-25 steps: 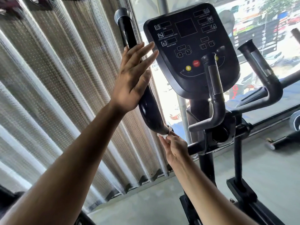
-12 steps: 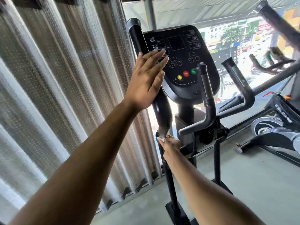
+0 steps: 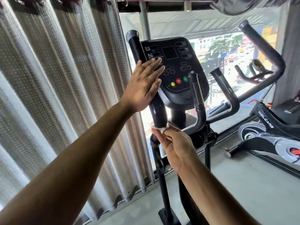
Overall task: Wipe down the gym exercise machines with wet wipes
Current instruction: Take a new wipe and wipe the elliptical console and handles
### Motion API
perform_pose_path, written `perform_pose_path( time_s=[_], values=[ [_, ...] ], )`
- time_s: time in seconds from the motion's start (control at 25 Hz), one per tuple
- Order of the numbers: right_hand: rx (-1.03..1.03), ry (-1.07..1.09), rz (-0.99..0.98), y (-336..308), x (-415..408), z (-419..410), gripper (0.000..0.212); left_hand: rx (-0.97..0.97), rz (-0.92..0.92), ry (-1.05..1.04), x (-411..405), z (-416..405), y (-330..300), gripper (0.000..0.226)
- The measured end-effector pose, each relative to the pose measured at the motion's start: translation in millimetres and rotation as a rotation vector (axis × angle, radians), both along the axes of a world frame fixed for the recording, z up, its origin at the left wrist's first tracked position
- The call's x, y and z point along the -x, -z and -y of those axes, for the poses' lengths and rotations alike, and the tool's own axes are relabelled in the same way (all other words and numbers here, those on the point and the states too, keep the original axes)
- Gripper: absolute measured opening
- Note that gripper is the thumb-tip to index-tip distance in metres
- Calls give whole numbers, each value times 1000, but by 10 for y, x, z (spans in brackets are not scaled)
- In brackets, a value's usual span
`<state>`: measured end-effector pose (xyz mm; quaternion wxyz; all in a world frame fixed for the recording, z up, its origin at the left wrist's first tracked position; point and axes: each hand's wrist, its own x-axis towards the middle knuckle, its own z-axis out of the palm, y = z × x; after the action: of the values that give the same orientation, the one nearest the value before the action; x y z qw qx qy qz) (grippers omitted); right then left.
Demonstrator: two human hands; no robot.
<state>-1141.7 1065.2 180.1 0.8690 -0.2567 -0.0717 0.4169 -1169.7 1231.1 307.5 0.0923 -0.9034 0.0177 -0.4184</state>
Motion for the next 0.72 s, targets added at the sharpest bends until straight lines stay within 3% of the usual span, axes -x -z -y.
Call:
perform_pose_path(
  time_s=[0.24, 0.48, 0.72],
  values=[
    [-19, 48, 181, -375, -8, 206, 17, 6, 13, -14, 22, 20, -16, 57],
    [188, 53, 165, 166, -148, -181, 3, 31, 50, -10, 0, 46, 18, 56],
    [241, 52, 55, 808, -509, -935, 8, 51, 65, 6, -23, 7, 50, 55]
  ],
)
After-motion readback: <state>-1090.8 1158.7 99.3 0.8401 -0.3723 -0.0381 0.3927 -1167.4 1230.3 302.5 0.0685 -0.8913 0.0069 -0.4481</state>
